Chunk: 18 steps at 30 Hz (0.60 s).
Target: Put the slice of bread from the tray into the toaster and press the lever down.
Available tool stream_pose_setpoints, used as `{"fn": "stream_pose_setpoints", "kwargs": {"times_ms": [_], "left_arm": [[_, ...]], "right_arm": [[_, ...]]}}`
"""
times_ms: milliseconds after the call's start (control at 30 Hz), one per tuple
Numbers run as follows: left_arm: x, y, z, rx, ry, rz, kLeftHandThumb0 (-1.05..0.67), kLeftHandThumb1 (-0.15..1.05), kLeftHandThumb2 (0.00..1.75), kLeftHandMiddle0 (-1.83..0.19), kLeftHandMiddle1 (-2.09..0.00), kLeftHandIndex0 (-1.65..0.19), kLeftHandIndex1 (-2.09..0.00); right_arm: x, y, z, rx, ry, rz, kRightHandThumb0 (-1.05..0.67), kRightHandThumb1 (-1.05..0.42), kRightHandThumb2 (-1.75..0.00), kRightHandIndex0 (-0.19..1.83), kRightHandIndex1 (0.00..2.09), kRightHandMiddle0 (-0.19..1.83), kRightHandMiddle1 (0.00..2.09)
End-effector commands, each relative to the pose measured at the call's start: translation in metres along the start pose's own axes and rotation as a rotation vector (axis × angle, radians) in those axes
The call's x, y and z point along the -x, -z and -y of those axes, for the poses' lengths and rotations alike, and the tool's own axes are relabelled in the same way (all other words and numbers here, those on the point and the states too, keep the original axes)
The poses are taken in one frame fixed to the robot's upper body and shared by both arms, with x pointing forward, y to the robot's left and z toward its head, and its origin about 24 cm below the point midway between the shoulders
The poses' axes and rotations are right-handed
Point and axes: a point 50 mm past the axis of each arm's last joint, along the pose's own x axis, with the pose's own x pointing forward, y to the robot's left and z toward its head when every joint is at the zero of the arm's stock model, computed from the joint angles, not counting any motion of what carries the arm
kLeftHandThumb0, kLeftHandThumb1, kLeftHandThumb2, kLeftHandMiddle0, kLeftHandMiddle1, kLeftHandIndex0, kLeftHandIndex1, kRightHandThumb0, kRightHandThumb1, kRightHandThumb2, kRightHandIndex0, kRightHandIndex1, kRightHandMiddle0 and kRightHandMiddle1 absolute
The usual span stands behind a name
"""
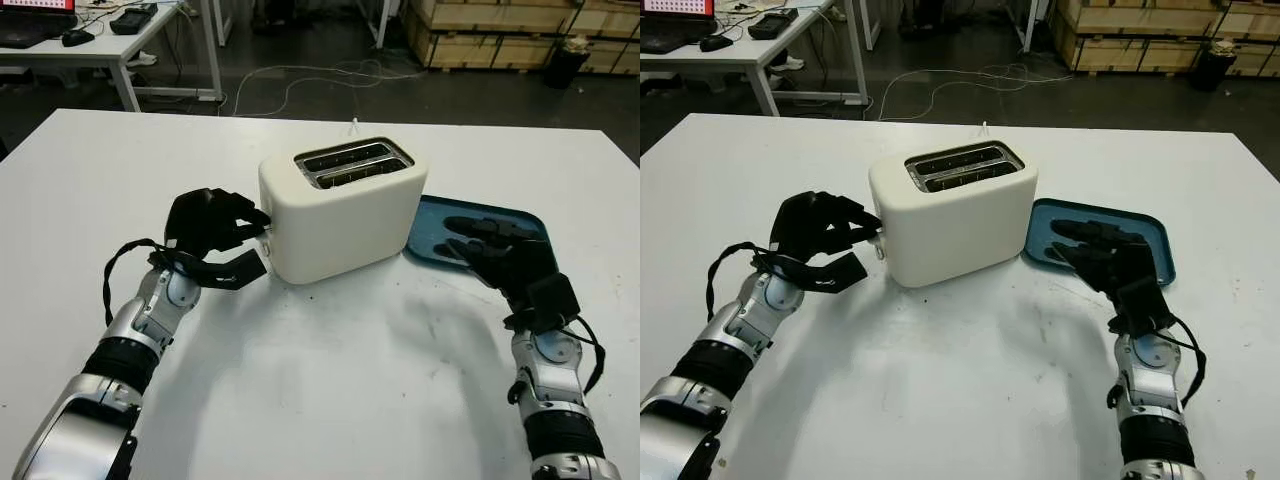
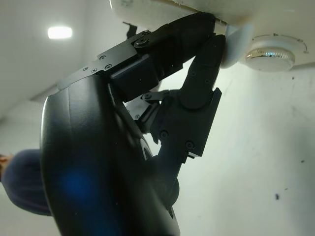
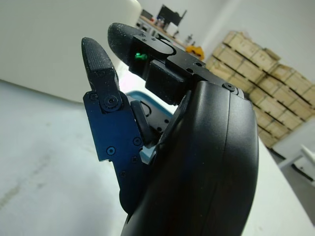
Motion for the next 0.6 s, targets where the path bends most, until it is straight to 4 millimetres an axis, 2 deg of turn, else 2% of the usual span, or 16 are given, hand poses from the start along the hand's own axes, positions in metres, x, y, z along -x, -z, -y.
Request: {"fn": "stream_pose_setpoints", "kwargs": {"times_ms": [0,100,133,300,567], "left_arm": [[0.0534,-0.0253,0.1298,0.005,0.532,-0.096,-0.14,0.78,0.01,-0.89,-1.21,-1.30,-0.01],[0.0542,-0.0209,0.1285,0.028,0.511,-0.130,-0.13,0.78,0.00,-0.93,-0.95,-1.25,-0.01],[0.0544,-0.0205,0.1282,0.038,0.505,-0.136,-0.13,0.79,0.00,-0.94,-0.93,-1.24,-0.01],[0.0558,-0.0208,0.1272,0.052,0.487,-0.123,-0.13,0.79,0.00,-0.89,-1.18,-1.26,-0.01],[0.0530,-0.0256,0.1220,0.076,0.487,-0.074,-0.15,0.78,0.00,-0.87,-1.28,-1.28,-0.03]], "right_arm": [[0.0023,-0.0097,0.0127,0.051,0.016,0.029,-0.46,-0.82,0.00,1.29,0.21,1.21,0.01],[0.0026,-0.0107,0.0120,0.044,0.010,0.029,-0.46,-0.81,0.00,1.28,0.22,1.22,0.01],[0.0026,-0.0108,0.0117,0.040,0.007,0.030,-0.46,-0.81,0.00,1.28,0.22,1.22,0.01],[0.0024,-0.0116,0.0117,0.052,0.006,0.028,-0.48,-0.82,0.00,1.27,0.22,1.22,0.00],[0.0020,-0.0112,0.0106,0.041,-0.005,0.037,-0.46,-0.82,0.00,1.26,0.24,1.21,0.00]]}}
